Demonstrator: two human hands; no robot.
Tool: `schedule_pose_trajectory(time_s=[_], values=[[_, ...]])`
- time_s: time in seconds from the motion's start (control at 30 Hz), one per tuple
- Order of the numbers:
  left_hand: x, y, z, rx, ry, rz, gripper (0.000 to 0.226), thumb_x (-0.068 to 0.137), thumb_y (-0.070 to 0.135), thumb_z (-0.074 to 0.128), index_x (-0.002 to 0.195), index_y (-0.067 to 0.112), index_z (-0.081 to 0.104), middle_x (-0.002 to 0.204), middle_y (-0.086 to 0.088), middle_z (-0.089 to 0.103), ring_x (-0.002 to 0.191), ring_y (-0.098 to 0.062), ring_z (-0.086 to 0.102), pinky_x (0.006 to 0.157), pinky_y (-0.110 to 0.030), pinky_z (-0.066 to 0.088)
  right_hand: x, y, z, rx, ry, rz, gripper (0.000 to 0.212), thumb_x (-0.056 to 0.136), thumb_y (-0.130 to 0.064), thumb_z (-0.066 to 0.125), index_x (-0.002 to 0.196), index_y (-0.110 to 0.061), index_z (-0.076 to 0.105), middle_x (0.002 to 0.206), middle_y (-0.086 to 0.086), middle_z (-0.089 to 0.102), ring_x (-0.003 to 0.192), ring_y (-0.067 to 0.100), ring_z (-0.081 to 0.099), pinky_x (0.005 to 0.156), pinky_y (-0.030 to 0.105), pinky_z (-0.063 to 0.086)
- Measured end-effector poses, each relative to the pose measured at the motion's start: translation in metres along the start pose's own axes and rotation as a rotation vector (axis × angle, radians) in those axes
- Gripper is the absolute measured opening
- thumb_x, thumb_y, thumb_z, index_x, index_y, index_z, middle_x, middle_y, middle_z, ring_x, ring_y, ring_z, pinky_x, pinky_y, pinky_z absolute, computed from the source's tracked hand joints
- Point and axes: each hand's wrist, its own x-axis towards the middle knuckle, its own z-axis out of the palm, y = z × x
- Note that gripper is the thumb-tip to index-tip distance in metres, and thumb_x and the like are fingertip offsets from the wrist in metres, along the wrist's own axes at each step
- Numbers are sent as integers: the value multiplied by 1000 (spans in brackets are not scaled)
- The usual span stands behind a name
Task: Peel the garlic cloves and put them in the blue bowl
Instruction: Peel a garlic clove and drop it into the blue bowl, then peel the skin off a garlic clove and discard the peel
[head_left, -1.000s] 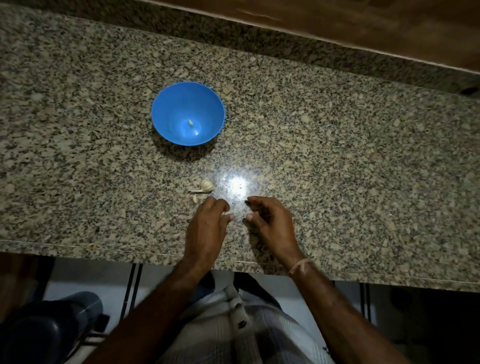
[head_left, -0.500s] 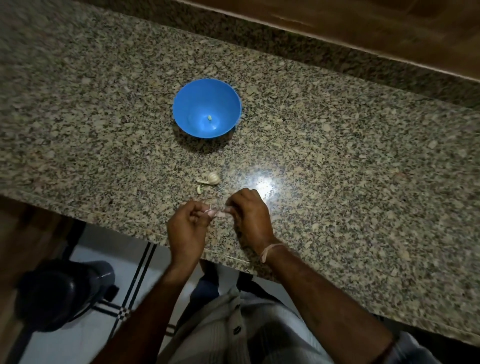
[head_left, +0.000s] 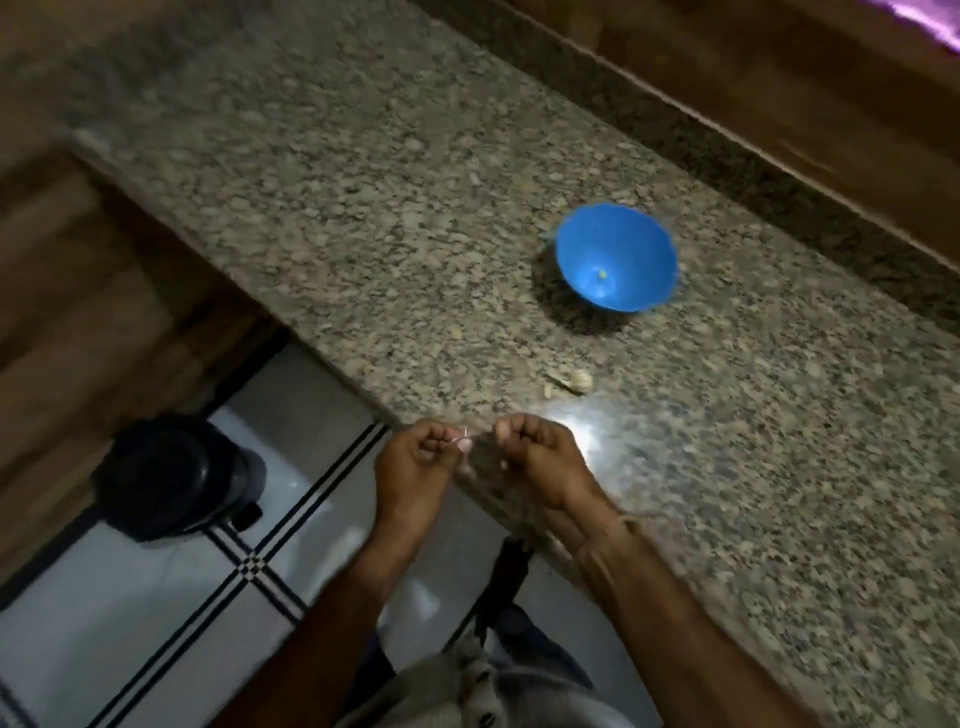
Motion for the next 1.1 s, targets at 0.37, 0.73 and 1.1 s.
schedule_pose_trajectory(time_s=[0.37, 0.73, 1.1], values=[[-4, -137, -316, -179, 447, -209, 10, 79, 30, 81, 78, 23, 73, 77, 5, 77, 78, -13, 73, 78, -39, 58, 30, 121, 328, -173, -354, 237, 29, 103, 2, 56, 76, -6, 63, 55, 2, 58, 53, 9, 52, 54, 18, 49], [44, -233, -476, -161, 614, -367, 6, 92, 16, 77, 87, 15, 74, 82, 7, 74, 71, 7, 65, 60, -2, 43, 99, 200, 505, -350, -385, 326, 24, 102, 1, 57, 83, -8, 67, 65, 4, 60, 61, 13, 54, 58, 22, 52], [173, -425, -482, -509, 422, -919, 13, 70, 24, 80, 70, 13, 75, 75, -18, 72, 73, -28, 62, 69, -35, 45, 253, 373, 552, -561, -263, 650, 17, 99, -2, 66, 83, -2, 71, 73, 11, 67, 66, 18, 64, 63, 27, 56]])
